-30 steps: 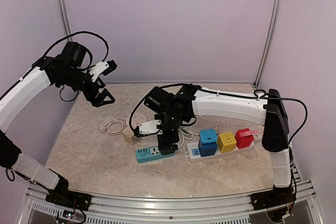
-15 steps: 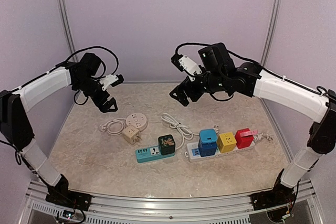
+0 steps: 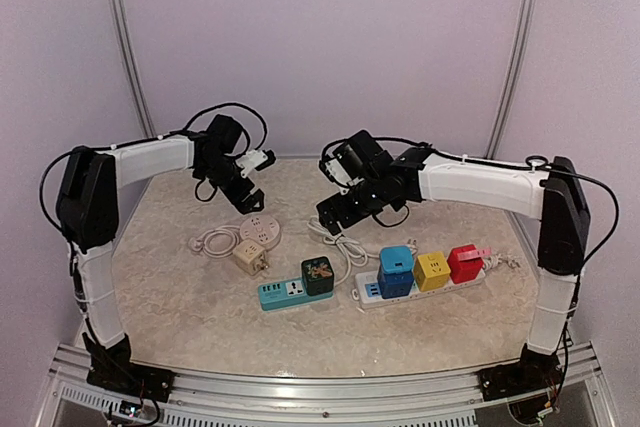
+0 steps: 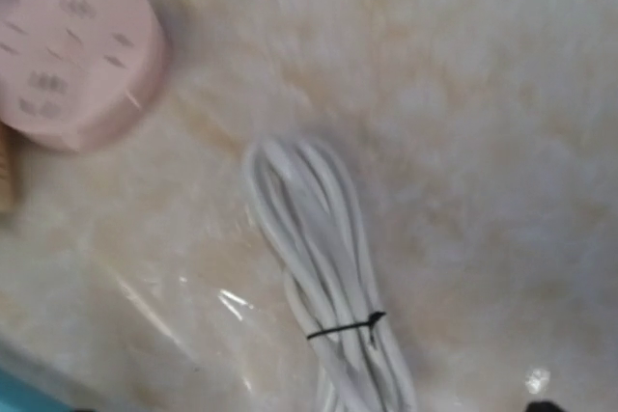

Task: Insert the plug
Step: Adjust the socket at the center of the board, then pick up the plug from the center of the board, then adjust the plug.

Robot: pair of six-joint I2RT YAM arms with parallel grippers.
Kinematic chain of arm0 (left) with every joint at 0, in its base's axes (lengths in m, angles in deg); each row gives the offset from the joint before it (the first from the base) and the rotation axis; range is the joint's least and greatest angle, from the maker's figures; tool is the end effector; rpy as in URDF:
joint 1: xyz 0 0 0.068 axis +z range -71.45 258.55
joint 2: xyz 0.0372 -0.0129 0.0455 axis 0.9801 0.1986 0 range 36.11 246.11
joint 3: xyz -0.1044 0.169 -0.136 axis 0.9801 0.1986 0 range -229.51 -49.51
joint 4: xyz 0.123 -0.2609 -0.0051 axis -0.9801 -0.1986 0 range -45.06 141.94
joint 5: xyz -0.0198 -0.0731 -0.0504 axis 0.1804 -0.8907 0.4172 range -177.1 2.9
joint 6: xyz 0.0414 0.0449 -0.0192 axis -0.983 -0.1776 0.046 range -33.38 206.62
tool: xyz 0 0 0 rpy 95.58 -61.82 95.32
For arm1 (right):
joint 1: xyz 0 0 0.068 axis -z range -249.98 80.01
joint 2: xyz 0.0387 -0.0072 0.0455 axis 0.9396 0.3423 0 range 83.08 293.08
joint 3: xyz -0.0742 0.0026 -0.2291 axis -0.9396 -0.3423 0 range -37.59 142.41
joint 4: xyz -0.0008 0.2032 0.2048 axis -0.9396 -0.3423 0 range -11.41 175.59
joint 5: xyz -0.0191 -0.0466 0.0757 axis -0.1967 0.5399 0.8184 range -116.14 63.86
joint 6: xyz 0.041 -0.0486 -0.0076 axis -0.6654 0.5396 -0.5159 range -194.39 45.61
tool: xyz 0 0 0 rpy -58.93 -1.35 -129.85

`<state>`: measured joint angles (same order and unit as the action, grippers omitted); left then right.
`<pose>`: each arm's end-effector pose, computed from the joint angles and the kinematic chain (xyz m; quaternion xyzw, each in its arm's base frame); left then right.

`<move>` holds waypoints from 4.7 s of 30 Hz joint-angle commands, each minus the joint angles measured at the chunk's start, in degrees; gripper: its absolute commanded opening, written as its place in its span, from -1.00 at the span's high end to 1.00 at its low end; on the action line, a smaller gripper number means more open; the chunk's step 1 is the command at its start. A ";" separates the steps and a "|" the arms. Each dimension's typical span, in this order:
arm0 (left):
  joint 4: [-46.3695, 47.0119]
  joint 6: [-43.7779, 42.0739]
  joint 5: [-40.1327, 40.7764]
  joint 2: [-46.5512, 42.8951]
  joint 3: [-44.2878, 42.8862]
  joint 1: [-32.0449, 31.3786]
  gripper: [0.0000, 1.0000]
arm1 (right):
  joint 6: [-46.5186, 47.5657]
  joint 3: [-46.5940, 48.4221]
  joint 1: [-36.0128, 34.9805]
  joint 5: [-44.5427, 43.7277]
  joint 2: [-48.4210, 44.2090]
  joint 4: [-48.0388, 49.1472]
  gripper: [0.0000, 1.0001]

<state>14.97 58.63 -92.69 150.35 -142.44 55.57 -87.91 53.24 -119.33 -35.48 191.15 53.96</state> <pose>0.4182 -0.1826 0.1753 0.4254 0.8616 -0.0349 0.2747 0.3003 0.3374 0.2165 -0.2598 0.8967 0.1174 0.3385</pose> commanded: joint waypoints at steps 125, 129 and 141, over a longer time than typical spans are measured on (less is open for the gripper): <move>-24.27 18.91 -34.19 -30.50 -12.98 -8.22 1.00 | 74.33 -16.83 -23.61 -18.43 -3.03 85.74 -0.74; -24.29 19.05 -34.47 -30.01 -13.24 -8.30 1.00 | 73.93 -17.10 -23.76 -18.27 -2.99 84.85 -0.61; -24.64 18.67 -34.86 -28.83 -12.81 -9.79 1.00 | 72.61 -16.61 -23.79 -17.82 -3.34 82.73 -0.13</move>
<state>-9.35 76.53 -125.86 120.27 -155.84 47.22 -15.46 36.78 -142.63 -53.84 188.24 137.67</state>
